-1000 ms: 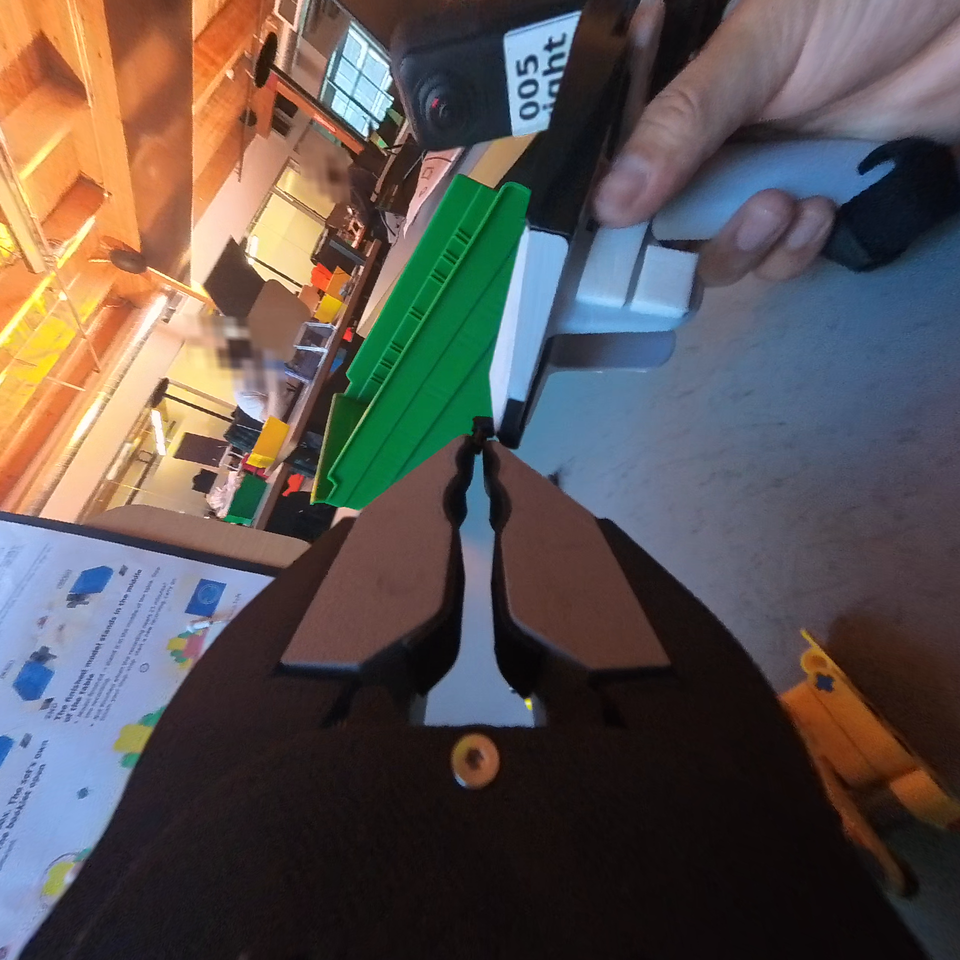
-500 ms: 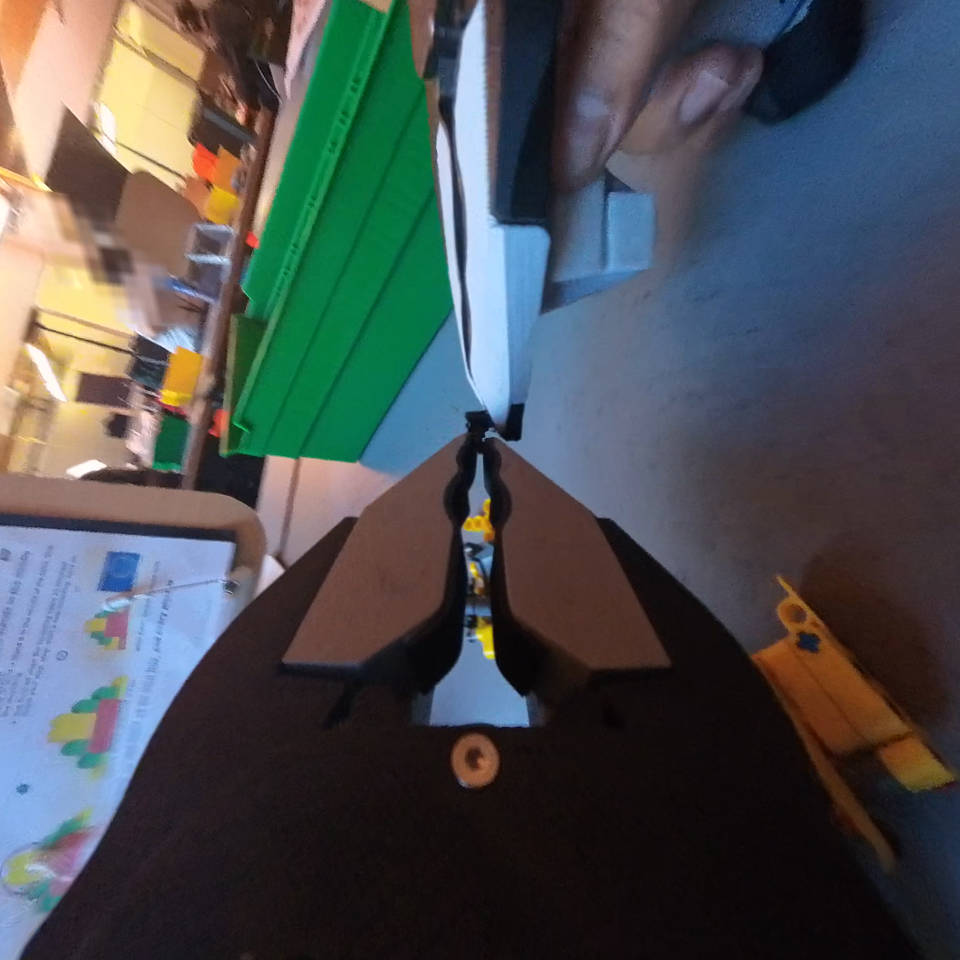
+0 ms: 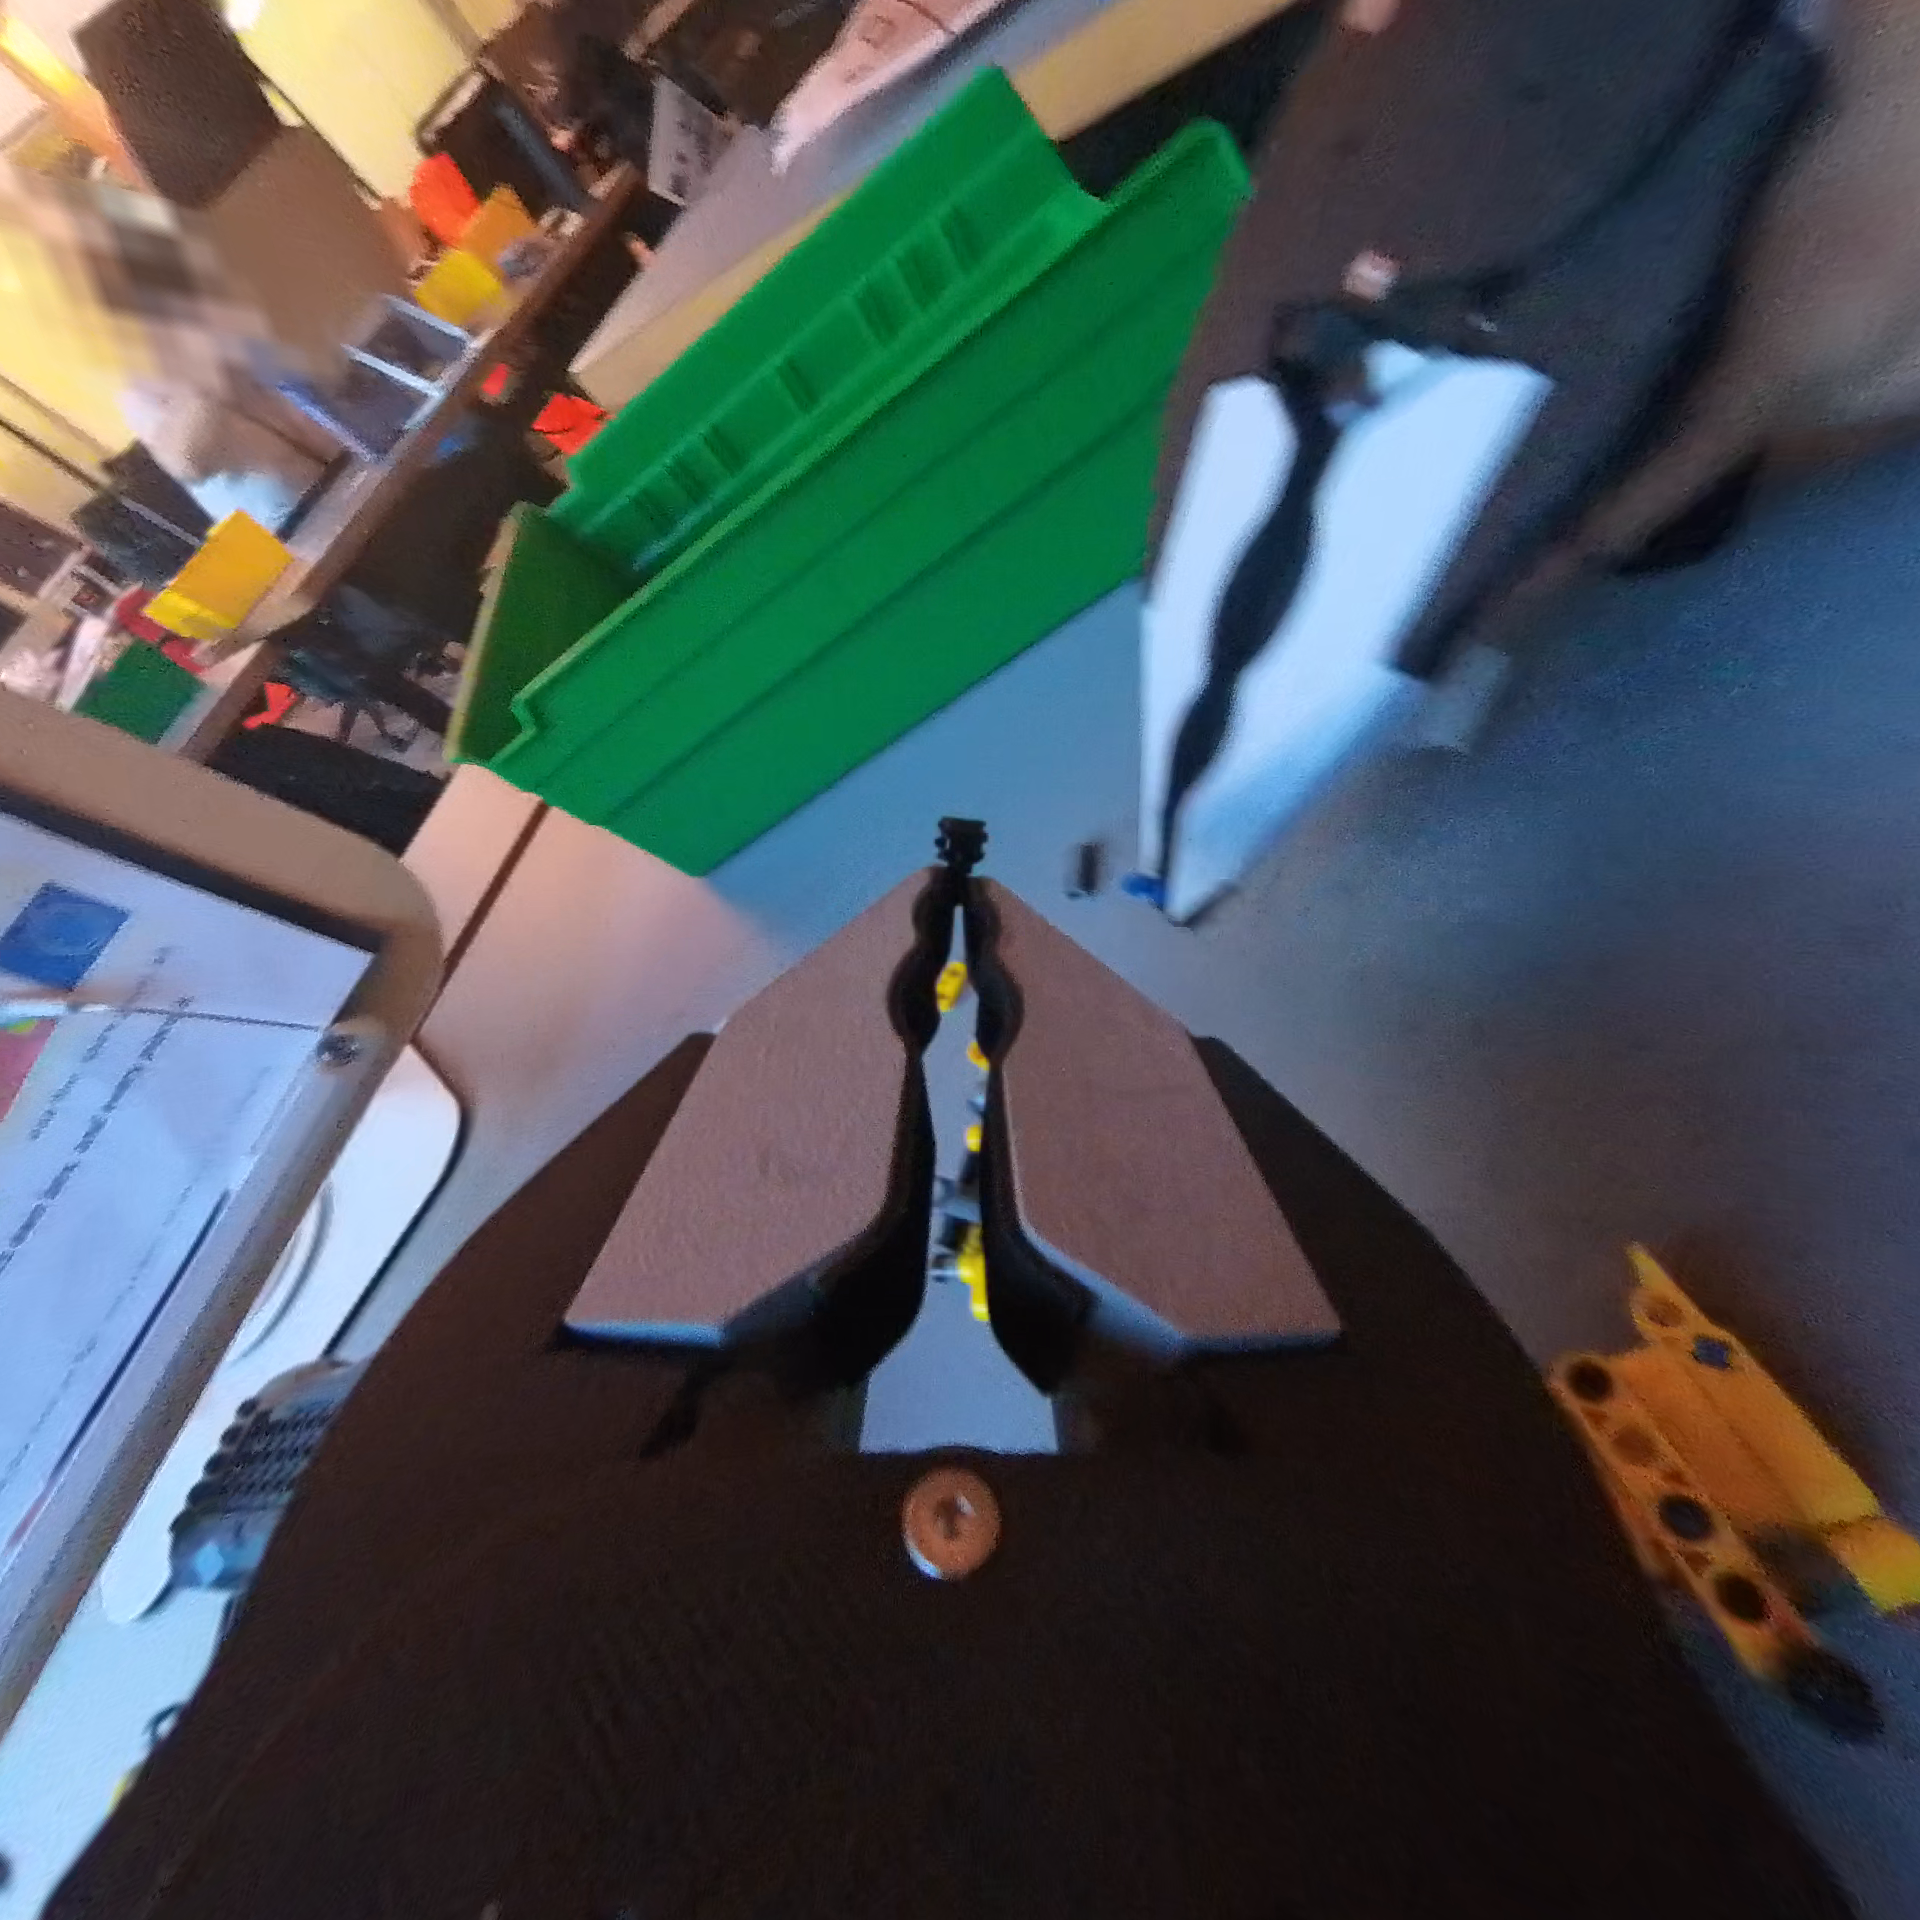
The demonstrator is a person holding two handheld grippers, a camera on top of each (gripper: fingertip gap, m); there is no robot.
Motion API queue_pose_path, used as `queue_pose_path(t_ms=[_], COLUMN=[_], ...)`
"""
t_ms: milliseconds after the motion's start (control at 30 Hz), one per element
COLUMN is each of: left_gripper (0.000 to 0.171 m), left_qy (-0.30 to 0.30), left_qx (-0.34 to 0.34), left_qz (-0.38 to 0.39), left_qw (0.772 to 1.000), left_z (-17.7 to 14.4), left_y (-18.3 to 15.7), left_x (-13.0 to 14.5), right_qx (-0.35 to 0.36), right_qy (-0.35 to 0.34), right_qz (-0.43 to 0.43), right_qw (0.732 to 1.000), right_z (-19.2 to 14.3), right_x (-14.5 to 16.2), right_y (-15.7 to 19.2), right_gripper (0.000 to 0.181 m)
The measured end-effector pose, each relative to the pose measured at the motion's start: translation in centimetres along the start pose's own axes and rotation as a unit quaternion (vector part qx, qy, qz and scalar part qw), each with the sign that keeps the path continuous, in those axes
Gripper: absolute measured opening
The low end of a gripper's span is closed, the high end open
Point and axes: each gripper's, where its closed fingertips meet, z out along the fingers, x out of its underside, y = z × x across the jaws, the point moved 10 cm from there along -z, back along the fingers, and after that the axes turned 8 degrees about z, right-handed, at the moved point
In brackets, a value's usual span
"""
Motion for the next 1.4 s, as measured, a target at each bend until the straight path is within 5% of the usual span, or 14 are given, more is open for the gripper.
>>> queue_pose_path(t_ms=[100, 367, 600, 733, 833, 1000, 1200, 1400], left_gripper=[0.000, 0.001, 0.000, 0.001, 0.001, 0.001, 0.001, 0.001], left_qy=[0.022, 0.069, 0.024, 0.039, 0.050, 0.063, 0.059, 0.065], left_qx=[0.007, 0.101, 0.124, 0.132, 0.129, 0.144, 0.152, 0.176], left_qz=[0.036, -0.049, -0.125, -0.095, -0.065, -0.053, -0.049, -0.050], left_qw=[0.999, 0.991, 0.984, 0.986, 0.988, 0.986, 0.985, 0.981], left_z=[0.7, 2.6, 2.1, 2.3, 2.3, 2.6, 2.6, 2.8], left_y=[-1.1, -1.3, -0.2, -0.8, -1.3, -1.8, -2.1, -2.7], left_x=[-0.2, 1.9, 2.1, 1.9, 1.7, 1.9, 1.7, 1.6], right_qx=[-0.012, 0.004, 0.228, 0.311, 0.307, 0.312, 0.335, 0.335], right_qy=[-0.011, -0.042, -0.086, -0.001, 0.090, 0.125, 0.054, 0.022], right_qz=[0.016, 0.003, -0.077, -0.047, 0.012, 0.023, 0.015, 0.057], right_qw=[1.000, 0.999, 0.967, 0.949, 0.947, 0.941, 0.941, 0.940], right_z=[-0.1, -1.5, -10.3, -13.5, -13.3, -13.2, -15.8, -17.3], right_x=[-0.2, 0.0, -5.3, -7.5, -6.3, -4.9, -5.5, 0.1], right_y=[-0.5, 0.6, -1.9, -6.3, -9.8, -11.2, -8.6, -4.8], right_gripper=[0.000, 0.001, 0.001, 0.003, 0.028, 0.031, 0.030, 0.026])
